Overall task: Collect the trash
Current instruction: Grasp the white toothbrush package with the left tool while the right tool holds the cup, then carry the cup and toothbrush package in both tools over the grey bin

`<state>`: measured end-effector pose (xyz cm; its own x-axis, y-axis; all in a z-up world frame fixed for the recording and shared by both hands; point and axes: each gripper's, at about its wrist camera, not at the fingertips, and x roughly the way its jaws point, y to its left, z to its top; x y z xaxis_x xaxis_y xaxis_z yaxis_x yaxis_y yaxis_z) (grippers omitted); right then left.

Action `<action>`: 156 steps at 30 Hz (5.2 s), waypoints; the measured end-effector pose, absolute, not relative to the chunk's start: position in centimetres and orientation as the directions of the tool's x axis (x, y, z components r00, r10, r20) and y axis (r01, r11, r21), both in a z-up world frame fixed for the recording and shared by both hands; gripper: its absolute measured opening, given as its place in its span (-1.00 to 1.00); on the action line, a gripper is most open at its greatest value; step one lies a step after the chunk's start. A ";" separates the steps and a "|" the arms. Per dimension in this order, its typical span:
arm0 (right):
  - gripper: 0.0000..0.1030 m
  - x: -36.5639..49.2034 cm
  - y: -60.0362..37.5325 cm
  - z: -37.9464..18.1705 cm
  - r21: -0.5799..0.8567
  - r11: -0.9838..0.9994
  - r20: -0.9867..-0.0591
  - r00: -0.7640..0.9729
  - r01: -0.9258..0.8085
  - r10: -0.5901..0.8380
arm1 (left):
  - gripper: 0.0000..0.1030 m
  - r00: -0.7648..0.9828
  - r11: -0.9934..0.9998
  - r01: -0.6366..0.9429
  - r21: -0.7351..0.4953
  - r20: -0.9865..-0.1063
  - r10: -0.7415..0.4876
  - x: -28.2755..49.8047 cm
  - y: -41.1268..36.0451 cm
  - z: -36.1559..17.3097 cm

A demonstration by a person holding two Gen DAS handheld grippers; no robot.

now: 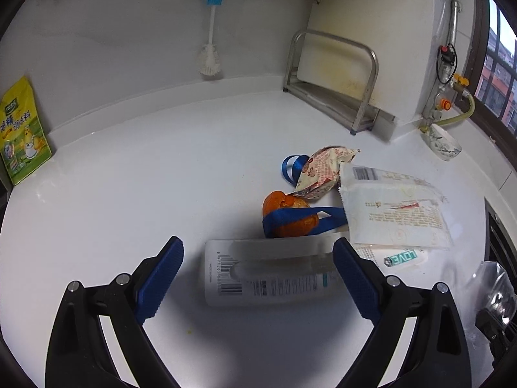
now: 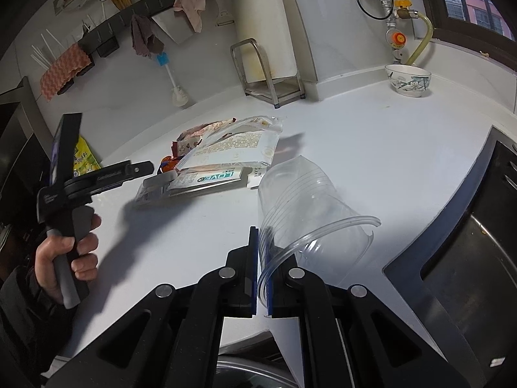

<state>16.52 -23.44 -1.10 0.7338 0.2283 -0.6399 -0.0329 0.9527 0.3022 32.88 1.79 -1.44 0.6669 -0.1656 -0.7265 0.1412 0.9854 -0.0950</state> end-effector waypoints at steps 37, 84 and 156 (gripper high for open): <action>-0.92 16.1 -23.5 -1.9 0.352 0.935 -0.633 0.724 -0.047 0.275 | 0.78 0.649 1.000 0.022 0.000 -0.761 -0.014 37.3 6.1 -3.2; -0.92 13.3 -26.4 -0.8 0.383 0.924 -0.603 0.754 -0.012 0.260 | 0.80 0.520 0.931 0.365 0.001 -0.830 -0.203 28.4 -6.3 -5.0; -0.92 -7.1 -20.2 -7.2 0.350 0.937 -0.754 0.595 0.006 0.278 | -0.03 0.496 0.889 0.452 -0.075 -0.807 -0.320 -2.3 -4.4 -5.3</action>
<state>-7.05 -20.17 -7.20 0.5950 0.2778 -0.7542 0.0060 0.9368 0.3498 -2.32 -4.43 -5.30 0.4956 -0.3203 -0.8073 0.4517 0.8890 -0.0754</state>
